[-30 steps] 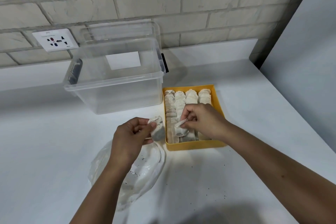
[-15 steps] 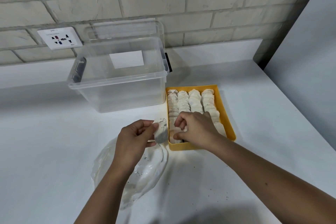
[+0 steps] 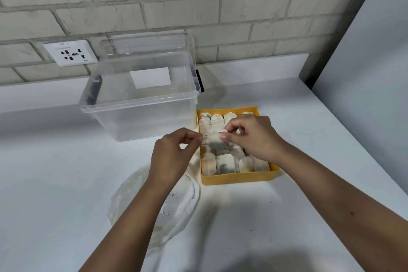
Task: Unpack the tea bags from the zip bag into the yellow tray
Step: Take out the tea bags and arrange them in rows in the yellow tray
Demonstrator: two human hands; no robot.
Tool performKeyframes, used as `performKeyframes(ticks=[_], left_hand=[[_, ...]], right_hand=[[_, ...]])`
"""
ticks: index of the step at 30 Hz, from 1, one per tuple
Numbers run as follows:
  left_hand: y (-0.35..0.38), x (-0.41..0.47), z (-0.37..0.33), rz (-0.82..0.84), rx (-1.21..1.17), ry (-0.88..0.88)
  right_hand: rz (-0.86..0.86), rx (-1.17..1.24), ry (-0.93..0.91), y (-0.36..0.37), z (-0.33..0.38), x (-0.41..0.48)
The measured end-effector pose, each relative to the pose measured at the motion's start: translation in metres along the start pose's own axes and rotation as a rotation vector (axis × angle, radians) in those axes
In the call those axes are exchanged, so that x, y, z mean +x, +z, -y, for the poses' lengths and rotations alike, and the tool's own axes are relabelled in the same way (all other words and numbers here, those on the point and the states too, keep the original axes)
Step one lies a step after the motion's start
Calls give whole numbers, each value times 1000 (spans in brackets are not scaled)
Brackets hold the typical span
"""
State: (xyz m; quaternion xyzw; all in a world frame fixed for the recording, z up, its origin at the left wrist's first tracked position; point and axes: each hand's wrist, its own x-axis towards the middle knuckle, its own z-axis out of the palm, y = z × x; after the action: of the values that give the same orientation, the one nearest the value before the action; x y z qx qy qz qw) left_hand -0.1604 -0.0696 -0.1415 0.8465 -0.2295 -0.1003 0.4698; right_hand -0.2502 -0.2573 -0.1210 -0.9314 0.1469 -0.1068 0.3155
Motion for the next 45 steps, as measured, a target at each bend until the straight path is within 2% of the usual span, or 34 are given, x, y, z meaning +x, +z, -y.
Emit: performKeyframes(ticks=[2, 6, 11, 13, 18, 21, 24, 27, 32, 34, 37, 40, 43, 45], left_hand=[[2, -4, 11, -16, 181, 42], [9, -7, 26, 11, 437, 102], [13, -11, 31, 107, 535, 56], [14, -12, 31, 121, 552, 60], [17, -10, 31, 153, 583, 63], [16, -10, 30, 158, 578, 69], [16, -10, 30, 172, 570, 60], [16, -11, 29, 173, 545, 62], [14, -13, 25, 128, 274, 18], [12, -11, 20, 112, 170, 4], [13, -5, 13, 146, 142, -61], [18, 6, 7, 255, 130, -133], [23, 16, 8, 362, 233, -139], [27, 21, 13, 361, 245, -161]], right_hand=[[76, -70, 64, 0, -12, -5], [237, -42, 182, 3, -25, -15], [408, 110, 214, 3, -25, -21], [445, 31, 196, 7, -25, -19], [283, -351, 123, 26, -30, -15], [198, -417, 83, 32, -31, -15], [183, -447, 75, 36, -31, -16], [147, -406, 75, 35, -32, -18], [-155, -260, 160, 11, -48, -26], [-215, -222, 232, 4, -59, -32], [-204, -143, 354, 2, -69, -44], [-152, -41, 444, 6, -74, -58], [-122, 38, 454, 15, -79, -68], [-128, 40, 449, 18, -82, -72]])
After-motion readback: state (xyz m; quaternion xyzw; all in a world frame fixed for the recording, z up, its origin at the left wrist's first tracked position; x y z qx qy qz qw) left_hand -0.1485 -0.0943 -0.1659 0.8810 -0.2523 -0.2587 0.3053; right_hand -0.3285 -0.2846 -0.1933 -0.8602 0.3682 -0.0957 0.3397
